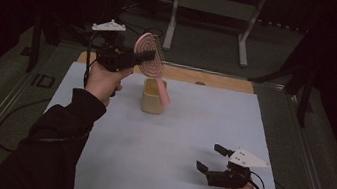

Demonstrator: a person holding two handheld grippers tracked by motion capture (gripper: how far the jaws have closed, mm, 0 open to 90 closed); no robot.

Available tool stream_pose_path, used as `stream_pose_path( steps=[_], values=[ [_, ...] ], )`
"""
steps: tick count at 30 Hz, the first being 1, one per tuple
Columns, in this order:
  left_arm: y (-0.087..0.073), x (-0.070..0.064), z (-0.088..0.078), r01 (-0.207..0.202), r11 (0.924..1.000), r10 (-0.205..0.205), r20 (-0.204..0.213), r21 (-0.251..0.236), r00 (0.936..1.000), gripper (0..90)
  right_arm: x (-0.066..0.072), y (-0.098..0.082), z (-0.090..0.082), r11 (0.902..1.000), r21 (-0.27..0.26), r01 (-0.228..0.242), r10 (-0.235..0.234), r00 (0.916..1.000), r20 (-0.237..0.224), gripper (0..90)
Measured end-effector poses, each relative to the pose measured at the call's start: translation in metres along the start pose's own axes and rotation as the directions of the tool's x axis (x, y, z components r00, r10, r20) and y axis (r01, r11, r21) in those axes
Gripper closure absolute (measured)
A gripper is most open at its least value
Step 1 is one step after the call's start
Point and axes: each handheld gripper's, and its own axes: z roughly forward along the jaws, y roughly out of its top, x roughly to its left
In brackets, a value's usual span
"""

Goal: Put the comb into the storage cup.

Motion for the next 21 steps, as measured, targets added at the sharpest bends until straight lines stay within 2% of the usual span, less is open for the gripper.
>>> stream_pose_path(
  steps=[4, 9, 13, 21],
  values=[
    [0.004, 0.006, 0.001, -0.003, 1.0, 0.003, -0.032, -0.007, 0.9995, 65.3, 0.0, 0.0, 0.001, 1.0, 0.002, 0.001, -0.001, 1.0, 0.001, 10.3],
    [0.007, 0.011, 0.004, 0.006, 0.9998, -0.007, -0.051, -0.017, 0.9987, 65.3, 0.0, 0.0, 0.001, 1.0, 0.005, 0.005, -0.005, 1.0, -0.004, 10.3],
    [0.01, 0.015, 0.01, -0.011, 0.9998, 0.01, -0.072, -0.019, 0.9973, 65.3, 0.0, 0.0, 0.002, 0.9999, 0.014, 0.003, -0.003, 1.0, -0.009, 10.3],
    [0.007, 0.023, 0.02, -0.016, 0.9996, 0.014, -0.107, -0.023, 0.9942, 65.3, 0.001, 0.0, 0.002, 0.9999, 0.012, 0.008, -0.008, 0.9999, -0.01, 10.3]
  ],
)
